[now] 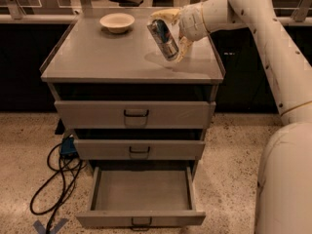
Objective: Pick redbull can from bottom drawer and place on counter
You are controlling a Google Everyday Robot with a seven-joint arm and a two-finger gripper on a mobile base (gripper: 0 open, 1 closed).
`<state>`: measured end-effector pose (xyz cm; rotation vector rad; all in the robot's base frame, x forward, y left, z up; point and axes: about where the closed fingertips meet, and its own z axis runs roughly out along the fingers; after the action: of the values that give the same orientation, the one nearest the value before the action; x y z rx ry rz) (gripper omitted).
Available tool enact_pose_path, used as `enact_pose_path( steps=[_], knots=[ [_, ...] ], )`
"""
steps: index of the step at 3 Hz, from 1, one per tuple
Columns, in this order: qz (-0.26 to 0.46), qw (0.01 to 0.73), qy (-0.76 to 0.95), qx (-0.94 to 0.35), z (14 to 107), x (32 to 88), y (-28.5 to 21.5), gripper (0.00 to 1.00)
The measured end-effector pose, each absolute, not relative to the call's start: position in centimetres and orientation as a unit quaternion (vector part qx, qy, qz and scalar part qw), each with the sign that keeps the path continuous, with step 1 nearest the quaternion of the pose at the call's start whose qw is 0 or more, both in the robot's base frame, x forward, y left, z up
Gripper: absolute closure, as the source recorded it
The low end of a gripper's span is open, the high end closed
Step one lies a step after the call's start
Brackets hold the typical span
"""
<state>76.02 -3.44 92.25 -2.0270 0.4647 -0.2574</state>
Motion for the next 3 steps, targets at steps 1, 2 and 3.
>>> enact_pose_path(
  steps=[1,2,3],
  knots=[
    [-0.097,0.555,0.187,-0.805,93.03,75.35,-1.87,1.0],
    [-0.097,0.555,0.187,-0.805,93.03,75.35,-1.86,1.0],
    [-0.096,0.555,0.187,-0.805,93.03,75.35,-1.86,0.81]
  ],
)
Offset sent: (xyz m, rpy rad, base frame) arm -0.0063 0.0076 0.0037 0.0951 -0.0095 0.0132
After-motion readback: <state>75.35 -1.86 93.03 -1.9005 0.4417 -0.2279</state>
